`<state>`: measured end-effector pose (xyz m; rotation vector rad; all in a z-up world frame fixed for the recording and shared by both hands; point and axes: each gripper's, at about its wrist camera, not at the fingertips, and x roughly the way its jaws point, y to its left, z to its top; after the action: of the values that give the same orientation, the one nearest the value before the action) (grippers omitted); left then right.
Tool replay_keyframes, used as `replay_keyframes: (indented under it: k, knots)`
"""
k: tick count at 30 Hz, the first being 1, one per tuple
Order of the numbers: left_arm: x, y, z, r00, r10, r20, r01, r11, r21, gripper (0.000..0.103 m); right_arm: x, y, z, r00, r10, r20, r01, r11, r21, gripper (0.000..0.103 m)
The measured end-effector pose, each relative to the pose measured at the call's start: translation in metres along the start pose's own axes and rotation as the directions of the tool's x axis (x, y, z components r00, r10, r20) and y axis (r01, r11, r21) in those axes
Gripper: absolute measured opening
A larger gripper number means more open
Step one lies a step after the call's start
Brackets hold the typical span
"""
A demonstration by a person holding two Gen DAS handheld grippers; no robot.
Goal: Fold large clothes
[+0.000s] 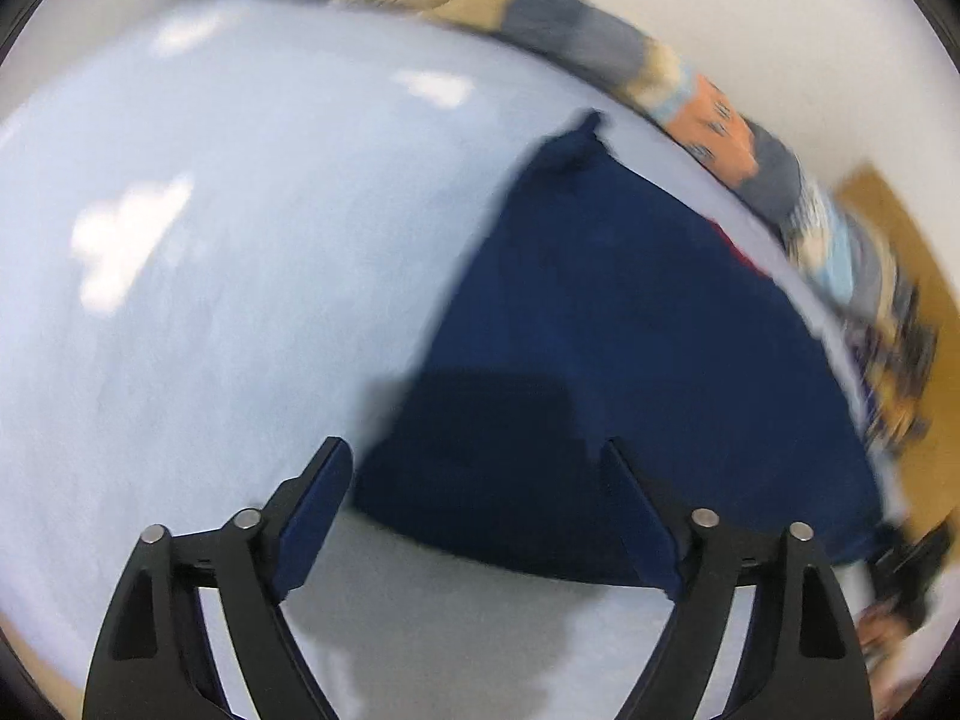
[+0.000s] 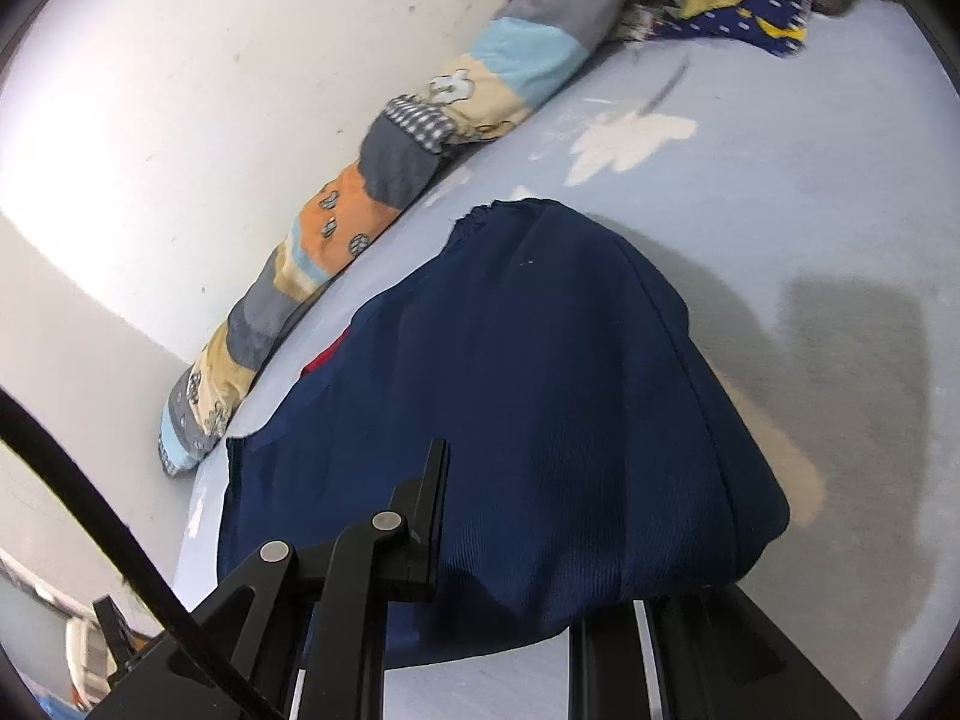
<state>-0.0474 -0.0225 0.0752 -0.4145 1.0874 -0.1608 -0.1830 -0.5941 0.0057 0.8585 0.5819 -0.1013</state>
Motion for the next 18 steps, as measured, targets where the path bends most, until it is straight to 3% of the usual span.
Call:
replay_keyframes:
  k: [1,5,10,12,15,16,17,18]
  knots:
    - [-0.002,0.013,0.001,0.999,-0.038,-0.026,0.036,0.997,-0.072,0.086,-0.002,-0.005,0.001,1.0,0.0,0.001,0.0,1.0,0.025,0.018]
    - [-0.006,0.045,-0.001,0.989,-0.15,-0.01,0.144,0.961,-0.237,0.086,-0.003,-0.015,0.0,1.0,0.005,-0.008,-0.004,0.998,0.067,0.018]
    - [0.015,0.048,-0.01,0.961,-0.272,-0.047,0.246,0.921,-0.302,0.078,0.001,-0.015,0.001,1.0,-0.001,-0.009,0.002,0.997,0.08,0.019]
    - [0.023,0.045,-0.008,0.96,-0.277,-0.031,0.255,0.917,-0.308,0.078,0.0,-0.015,0.0,1.0,-0.001,-0.01,0.002,0.997,0.083,0.019]
    - [0.037,0.045,-0.008,0.945,-0.326,0.023,0.315,0.89,-0.329,0.078,0.0,-0.016,0.0,1.0,0.007,-0.005,-0.007,0.996,0.09,0.019]
    - [0.041,0.042,-0.006,0.942,-0.333,0.042,0.328,0.887,-0.326,0.07,0.001,-0.016,0.0,1.0,0.007,-0.005,-0.007,0.996,0.09,0.019]
    - [0.042,0.037,-0.006,0.941,-0.335,0.053,0.334,0.886,-0.321,0.043,0.002,-0.016,0.0,1.0,0.009,-0.005,-0.008,0.996,0.091,0.019]
    - [0.043,0.034,-0.005,0.945,-0.324,0.055,0.324,0.893,-0.312,0.027,0.002,-0.017,0.001,1.0,0.01,-0.005,-0.009,0.996,0.091,0.019]
